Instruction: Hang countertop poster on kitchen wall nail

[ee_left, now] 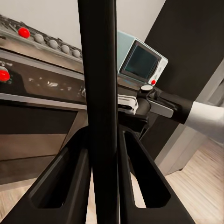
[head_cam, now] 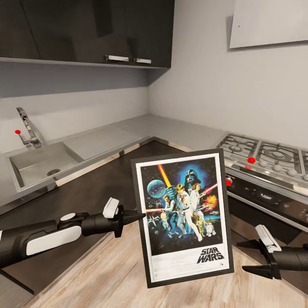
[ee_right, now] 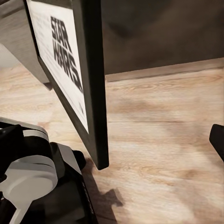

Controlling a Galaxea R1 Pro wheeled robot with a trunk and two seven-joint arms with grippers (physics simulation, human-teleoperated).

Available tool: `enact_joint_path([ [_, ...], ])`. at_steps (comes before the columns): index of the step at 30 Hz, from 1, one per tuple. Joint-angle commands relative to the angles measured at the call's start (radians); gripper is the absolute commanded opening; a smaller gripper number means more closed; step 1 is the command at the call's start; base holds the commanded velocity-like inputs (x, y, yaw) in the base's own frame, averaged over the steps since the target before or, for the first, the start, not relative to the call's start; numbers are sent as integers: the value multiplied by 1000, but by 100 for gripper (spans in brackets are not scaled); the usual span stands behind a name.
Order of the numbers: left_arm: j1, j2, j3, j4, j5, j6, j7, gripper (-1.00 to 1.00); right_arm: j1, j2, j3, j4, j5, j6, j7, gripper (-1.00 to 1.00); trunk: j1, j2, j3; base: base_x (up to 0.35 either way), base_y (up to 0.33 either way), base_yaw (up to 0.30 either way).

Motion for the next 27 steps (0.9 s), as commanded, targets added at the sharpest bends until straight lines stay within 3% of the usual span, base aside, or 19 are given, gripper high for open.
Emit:
enact_joint_path([
  [1, -3, 0, -5, 0, 6, -8, 1, -100, -1, 0, 1, 0, -2, 11, 3, 100, 0, -1, -1, 0, 0, 0],
  [10, -3, 0, -5, -1, 5, -9, 1, -100, -1, 7, 51, 0, -2, 7, 3, 100, 0, -1, -1, 0, 0, 0],
  [27, -3, 0, -5, -1, 5, -10, 1, -100, -1, 16, 59, 0, -2, 3, 3, 100, 0, -1, -1, 0, 0, 0],
])
